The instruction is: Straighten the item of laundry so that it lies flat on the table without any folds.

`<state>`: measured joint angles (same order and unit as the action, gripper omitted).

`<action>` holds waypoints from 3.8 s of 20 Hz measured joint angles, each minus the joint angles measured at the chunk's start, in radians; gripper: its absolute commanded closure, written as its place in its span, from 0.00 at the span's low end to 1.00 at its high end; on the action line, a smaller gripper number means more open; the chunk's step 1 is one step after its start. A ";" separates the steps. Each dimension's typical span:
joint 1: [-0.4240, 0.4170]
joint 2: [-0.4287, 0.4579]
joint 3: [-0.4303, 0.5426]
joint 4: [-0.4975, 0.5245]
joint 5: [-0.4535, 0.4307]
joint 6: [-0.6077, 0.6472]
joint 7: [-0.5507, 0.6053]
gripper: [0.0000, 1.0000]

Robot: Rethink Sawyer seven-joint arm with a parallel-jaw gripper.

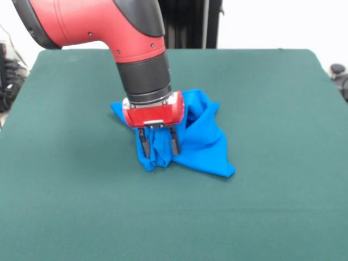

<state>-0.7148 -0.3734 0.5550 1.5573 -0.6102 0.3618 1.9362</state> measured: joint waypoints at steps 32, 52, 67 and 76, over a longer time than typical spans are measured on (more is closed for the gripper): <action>0.000 -0.006 -0.003 0.001 0.000 -0.014 0.000 1.00; 0.008 -0.134 -0.003 0.066 0.000 -0.014 0.000 1.00; 0.016 -0.166 -0.007 0.072 0.000 -0.014 0.000 1.00; 0.016 -0.221 -0.009 0.134 0.004 -0.014 0.000 1.00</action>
<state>-0.6989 -0.5947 0.5459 1.6912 -0.6061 0.3478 1.9362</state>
